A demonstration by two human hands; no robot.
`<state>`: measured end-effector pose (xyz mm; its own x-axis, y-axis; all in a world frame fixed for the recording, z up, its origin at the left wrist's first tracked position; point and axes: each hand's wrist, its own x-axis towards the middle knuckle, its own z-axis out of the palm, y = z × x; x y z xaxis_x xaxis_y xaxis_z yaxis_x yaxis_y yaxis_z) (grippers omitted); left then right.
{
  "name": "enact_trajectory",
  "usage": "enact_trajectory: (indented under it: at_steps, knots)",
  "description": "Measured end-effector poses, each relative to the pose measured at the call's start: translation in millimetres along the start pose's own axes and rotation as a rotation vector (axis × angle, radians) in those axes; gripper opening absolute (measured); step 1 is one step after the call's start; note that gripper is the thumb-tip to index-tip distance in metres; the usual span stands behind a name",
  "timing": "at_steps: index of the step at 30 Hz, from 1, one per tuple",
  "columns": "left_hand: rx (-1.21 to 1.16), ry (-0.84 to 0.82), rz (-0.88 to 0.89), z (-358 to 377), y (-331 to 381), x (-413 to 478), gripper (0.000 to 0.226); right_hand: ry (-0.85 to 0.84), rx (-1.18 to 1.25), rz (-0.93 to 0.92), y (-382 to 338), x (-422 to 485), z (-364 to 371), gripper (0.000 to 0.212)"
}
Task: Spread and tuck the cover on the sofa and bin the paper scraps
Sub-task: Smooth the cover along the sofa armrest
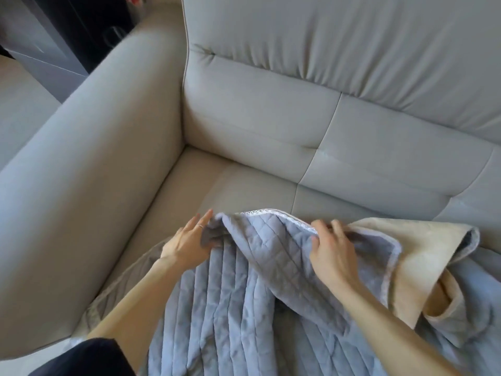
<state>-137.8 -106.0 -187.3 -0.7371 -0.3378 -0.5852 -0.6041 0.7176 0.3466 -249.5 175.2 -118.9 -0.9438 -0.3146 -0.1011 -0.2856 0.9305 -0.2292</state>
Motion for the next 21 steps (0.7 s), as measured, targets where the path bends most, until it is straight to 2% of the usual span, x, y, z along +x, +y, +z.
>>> enact_trajectory:
  at_steps: [2,4,6,10,11,13,14,15,16,18,19,21]
  knots:
    - [0.04,-0.019,-0.06,10.0,2.5,-3.1,0.065,0.18,0.101,-0.089,-3.0,17.7,-0.2,0.017]
    - [0.012,0.13,-0.118,18.6,4.4,-8.3,0.029,0.251,0.207,-0.167,-10.2,40.3,0.0,0.019]
    - [-0.065,0.272,-0.185,23.4,-2.0,-20.6,0.018,0.252,0.285,-0.226,-21.9,58.4,4.0,0.019]
    - [-0.09,0.278,-0.367,28.4,-19.9,-47.3,0.026,0.137,0.293,-0.319,-41.2,83.3,18.7,0.023]
    - [-0.085,0.268,-0.398,30.9,-20.8,-52.5,0.029,0.051,0.291,-0.321,-44.2,88.1,21.7,0.034]
    - [-0.071,0.291,-0.462,23.7,-27.6,-61.8,0.037,-0.293,0.269,-0.343,-65.6,101.8,23.7,0.075]
    - [-0.055,0.308,-0.492,19.5,-30.5,-65.3,0.041,-0.436,0.237,-0.368,-77.1,105.9,26.0,0.088]
    - [-0.045,0.336,-0.523,15.1,-35.5,-67.5,0.047,-0.483,0.207,-0.421,-88.8,107.4,31.3,0.091]
    - [-0.046,0.369,-0.559,11.5,-40.6,-69.0,0.055,-0.461,0.194,-0.459,-98.9,104.1,35.2,0.086]
    - [-0.047,0.45,-0.576,10.1,-52.1,-73.2,0.078,-0.296,0.208,-0.466,-117.7,90.6,45.6,0.071]
    - [-0.009,0.481,-0.506,13.0,-49.6,-74.2,0.088,-0.189,0.183,-0.442,-116.4,81.8,47.9,0.068]
    - [0.083,0.526,-0.364,29.4,-47.7,-77.0,0.097,-0.073,0.117,-0.508,-110.3,58.6,62.4,0.065]
